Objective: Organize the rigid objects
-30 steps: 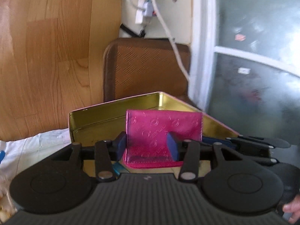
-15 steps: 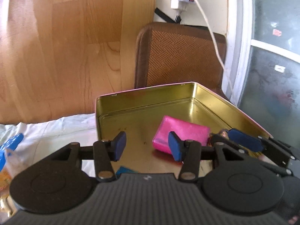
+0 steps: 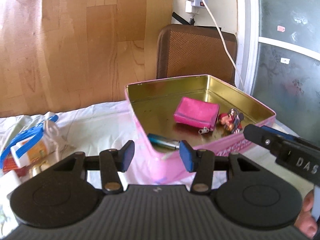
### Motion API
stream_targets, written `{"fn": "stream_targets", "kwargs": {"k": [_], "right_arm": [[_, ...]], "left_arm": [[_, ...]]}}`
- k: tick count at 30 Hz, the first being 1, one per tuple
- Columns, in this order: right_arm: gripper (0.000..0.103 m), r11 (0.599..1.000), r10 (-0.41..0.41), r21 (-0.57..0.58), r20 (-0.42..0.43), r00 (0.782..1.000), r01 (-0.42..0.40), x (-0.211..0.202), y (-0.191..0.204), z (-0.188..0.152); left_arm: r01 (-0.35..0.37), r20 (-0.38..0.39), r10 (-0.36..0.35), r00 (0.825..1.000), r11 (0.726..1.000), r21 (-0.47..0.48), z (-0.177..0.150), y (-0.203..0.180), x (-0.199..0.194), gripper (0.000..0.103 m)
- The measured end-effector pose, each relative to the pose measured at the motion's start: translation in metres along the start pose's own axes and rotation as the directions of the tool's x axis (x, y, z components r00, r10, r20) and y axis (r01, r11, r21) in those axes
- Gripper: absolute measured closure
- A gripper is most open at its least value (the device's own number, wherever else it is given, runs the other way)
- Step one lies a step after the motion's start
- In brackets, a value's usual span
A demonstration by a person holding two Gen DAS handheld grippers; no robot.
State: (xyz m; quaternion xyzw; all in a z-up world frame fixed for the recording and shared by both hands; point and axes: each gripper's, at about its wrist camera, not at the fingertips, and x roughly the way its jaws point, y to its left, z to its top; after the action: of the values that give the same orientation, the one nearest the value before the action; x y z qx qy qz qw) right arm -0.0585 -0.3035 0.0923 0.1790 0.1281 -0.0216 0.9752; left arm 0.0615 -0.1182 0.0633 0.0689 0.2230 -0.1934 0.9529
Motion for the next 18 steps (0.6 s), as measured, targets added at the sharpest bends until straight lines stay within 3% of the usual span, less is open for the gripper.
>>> {"fn": "stream_targets", "kwargs": {"k": [16, 18], "right_arm": [[0.059, 0.997, 0.008, 0.079, 0.011, 1.0, -0.009, -0.052, 0.013, -0.007], [0.058, 0.997, 0.012, 0.08, 0.019, 1.0, -0.014, -0.055, 0.015, -0.005]], "left_arm": [[0.008, 0.035, -0.008, 0.999, 1.0, 0.024, -0.023, -0.009, -0.04, 0.046], [0.001, 0.045, -0.002, 0.999, 1.0, 0.026, -0.024, -0.01, -0.043, 0.04]]}}
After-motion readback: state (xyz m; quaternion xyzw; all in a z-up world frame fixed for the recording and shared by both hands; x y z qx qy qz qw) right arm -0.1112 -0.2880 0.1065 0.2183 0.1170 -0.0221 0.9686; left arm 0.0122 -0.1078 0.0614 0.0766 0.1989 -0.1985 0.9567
